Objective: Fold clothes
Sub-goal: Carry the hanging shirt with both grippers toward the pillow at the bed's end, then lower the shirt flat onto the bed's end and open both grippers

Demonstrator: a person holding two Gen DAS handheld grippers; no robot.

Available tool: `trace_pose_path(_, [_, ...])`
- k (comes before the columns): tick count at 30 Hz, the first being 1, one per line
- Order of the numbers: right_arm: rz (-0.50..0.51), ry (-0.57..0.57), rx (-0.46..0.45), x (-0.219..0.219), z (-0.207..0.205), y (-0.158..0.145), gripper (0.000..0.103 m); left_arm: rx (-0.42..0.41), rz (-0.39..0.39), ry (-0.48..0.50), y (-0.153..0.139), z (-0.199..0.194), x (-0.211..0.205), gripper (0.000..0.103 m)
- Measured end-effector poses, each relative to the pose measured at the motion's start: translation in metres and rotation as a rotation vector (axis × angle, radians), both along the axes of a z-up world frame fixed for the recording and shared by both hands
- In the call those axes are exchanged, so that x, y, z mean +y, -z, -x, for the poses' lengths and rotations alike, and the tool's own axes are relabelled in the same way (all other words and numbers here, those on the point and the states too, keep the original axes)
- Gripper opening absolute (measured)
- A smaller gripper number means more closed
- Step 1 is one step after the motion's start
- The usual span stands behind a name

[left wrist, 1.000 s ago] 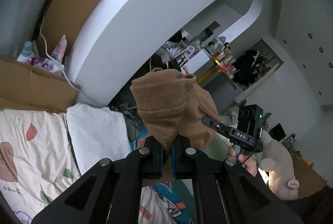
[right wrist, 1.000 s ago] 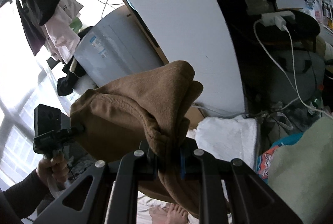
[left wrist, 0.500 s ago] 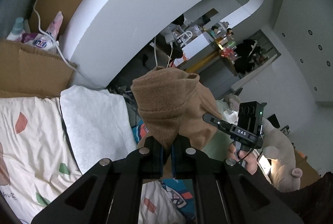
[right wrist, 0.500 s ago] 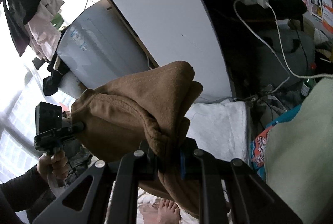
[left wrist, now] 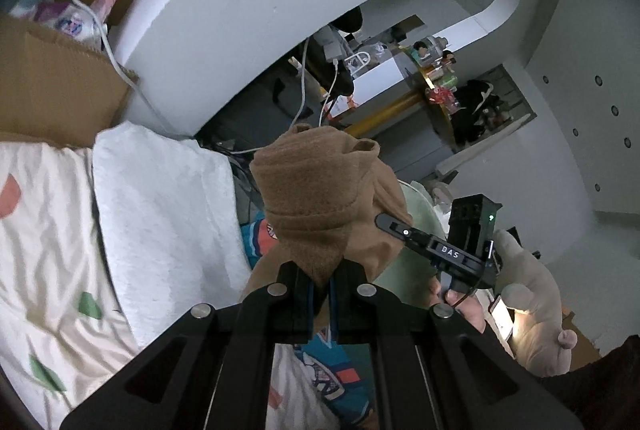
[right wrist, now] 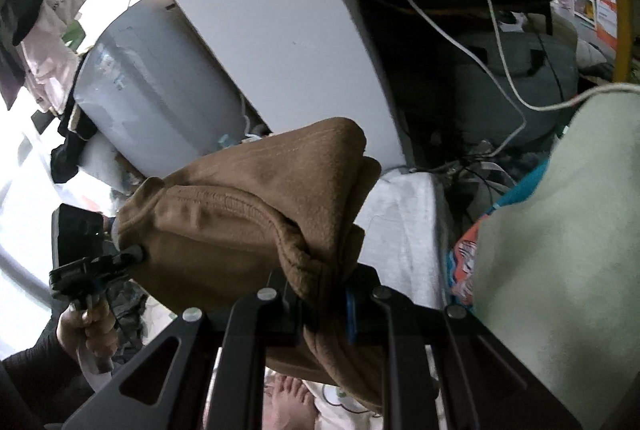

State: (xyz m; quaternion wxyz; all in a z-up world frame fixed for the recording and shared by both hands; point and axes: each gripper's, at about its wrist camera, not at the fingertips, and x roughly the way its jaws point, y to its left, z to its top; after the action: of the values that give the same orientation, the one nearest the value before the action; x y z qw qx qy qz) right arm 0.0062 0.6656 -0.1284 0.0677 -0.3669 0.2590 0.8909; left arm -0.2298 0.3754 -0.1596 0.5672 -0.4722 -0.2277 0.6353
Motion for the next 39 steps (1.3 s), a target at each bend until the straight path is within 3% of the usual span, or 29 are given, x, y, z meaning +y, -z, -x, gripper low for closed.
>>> trace_pose_path(17, [0.008,0.029,-0.065,0.014,0.015,0.05,0.014,-0.027,0.011,-0.003,0.043,0.008,0.01,0.004])
trace_pose_path(28, [-0.005,0.017,-0.092,0.029,0.054,0.079,0.014,-0.033,0.018,-0.027,0.074,0.047,0.019,0.004])
trace_pose_path(39, [-0.033,0.011,-0.159,0.057,0.104,0.122,0.014,0.025,0.099,0.002,0.106,0.102,0.047,0.004])
